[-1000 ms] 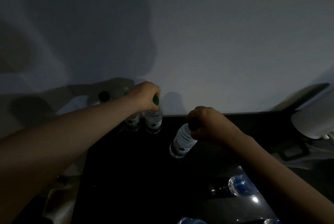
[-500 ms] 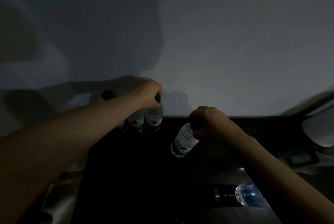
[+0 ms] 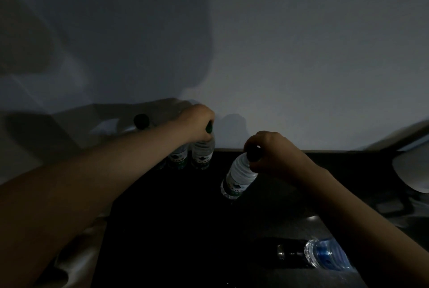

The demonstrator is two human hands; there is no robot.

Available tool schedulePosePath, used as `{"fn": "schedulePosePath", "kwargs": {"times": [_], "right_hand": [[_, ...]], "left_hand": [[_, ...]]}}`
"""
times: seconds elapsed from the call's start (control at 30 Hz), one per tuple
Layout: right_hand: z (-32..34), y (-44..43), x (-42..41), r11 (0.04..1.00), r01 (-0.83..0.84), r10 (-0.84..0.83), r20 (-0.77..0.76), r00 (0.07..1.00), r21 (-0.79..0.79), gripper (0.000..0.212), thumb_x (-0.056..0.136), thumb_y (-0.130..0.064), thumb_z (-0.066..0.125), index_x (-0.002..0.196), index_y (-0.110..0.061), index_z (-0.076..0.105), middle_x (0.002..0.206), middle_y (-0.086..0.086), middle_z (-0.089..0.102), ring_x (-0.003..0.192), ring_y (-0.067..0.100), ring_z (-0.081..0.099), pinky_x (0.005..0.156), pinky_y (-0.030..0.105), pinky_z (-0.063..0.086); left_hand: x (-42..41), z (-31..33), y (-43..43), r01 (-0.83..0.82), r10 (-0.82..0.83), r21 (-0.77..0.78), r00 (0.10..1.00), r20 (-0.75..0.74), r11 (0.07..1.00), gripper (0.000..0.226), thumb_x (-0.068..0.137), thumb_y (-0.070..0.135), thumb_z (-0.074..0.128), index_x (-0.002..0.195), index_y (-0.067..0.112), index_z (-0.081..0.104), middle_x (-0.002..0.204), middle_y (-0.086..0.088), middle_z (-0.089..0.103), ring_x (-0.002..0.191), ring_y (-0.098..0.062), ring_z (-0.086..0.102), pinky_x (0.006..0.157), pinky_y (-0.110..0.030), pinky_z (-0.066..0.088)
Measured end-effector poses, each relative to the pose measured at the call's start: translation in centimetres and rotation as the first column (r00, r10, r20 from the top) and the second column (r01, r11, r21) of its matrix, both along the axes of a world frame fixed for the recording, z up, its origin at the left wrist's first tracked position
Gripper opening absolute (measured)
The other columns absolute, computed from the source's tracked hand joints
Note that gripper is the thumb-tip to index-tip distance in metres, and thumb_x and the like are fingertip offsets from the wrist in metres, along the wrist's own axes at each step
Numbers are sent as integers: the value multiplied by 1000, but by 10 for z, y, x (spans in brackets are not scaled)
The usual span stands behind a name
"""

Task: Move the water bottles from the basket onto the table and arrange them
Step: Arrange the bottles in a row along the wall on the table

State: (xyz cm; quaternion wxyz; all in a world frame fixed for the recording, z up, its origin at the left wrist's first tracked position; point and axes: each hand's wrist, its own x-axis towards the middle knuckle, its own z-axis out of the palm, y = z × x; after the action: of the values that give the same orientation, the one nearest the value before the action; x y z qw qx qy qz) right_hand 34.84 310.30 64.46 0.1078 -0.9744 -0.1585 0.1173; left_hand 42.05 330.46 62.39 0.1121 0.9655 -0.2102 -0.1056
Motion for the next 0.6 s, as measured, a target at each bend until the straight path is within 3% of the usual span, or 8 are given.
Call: {"fn": "schedulePosePath", "kwargs": {"times": [0.37, 0.6], "right_hand": [[3, 13, 43, 993, -11, 9, -18, 1000, -115, 42, 79, -14, 70, 120, -13, 62, 117, 10, 61, 106, 25, 57, 89, 36, 51], [2, 24, 61, 994, -7, 10, 26, 1000, -109, 39, 79, -12, 70, 117, -10, 63, 115, 10, 63, 105, 25, 58, 90, 39, 51]], "left_hand": [[1, -4, -2, -47, 46, -32, 998, -42, 998, 20, 78, 16, 70, 74, 6, 52, 95, -24, 60, 82, -32, 57, 65, -35, 40], [3, 1, -4, -41, 45, 37, 991, -123, 998, 20, 85, 17, 66, 80, 7, 49, 87, -13, 47, 77, -23, 46, 66, -31, 35]]}}
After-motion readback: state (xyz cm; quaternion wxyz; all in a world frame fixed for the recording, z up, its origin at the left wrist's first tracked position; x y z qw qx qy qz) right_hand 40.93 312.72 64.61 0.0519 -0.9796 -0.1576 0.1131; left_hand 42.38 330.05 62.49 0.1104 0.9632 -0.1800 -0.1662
